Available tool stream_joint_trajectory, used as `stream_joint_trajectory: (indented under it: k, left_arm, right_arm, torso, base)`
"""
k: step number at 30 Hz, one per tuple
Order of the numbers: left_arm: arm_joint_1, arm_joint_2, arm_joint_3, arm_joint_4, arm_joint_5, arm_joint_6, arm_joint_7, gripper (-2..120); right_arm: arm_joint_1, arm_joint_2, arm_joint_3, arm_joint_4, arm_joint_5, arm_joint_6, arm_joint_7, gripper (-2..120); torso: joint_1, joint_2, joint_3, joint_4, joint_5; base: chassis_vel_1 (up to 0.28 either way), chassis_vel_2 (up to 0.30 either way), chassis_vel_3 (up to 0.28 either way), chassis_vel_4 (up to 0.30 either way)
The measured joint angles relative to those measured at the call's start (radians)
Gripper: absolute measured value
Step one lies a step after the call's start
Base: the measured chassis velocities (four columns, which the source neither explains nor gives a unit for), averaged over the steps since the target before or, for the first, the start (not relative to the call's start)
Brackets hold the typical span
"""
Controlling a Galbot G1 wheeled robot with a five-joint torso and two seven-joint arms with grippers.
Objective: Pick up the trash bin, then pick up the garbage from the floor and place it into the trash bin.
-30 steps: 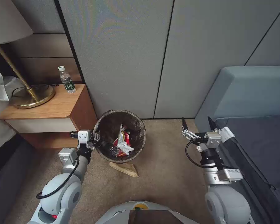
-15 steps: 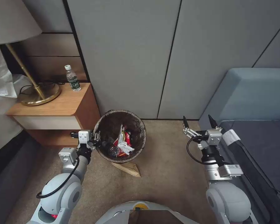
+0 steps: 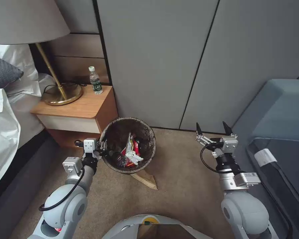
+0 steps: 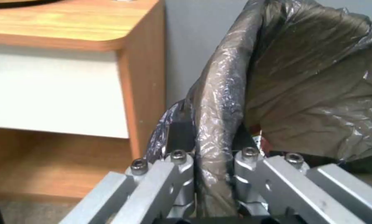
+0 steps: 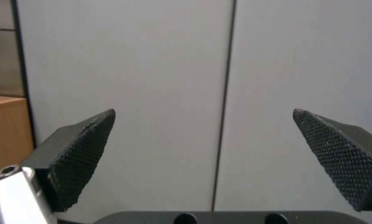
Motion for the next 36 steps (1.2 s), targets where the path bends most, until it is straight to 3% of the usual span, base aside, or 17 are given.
stream_joint_trajectory:
  k: [36]
  left_arm:
    - [-0.003, 0.004, 0.003, 0.005, -0.004, -0.001, 0.002, 7]
  right_arm:
    - [0.012, -0.033, -0.005, 0.001, 0.028, -0.031, 0.004, 100]
  torso:
    - [0.0, 0.0, 0.0, -0.0001, -0.0001]
  base:
    - [0.042, 0.039, 0.042, 0.042]
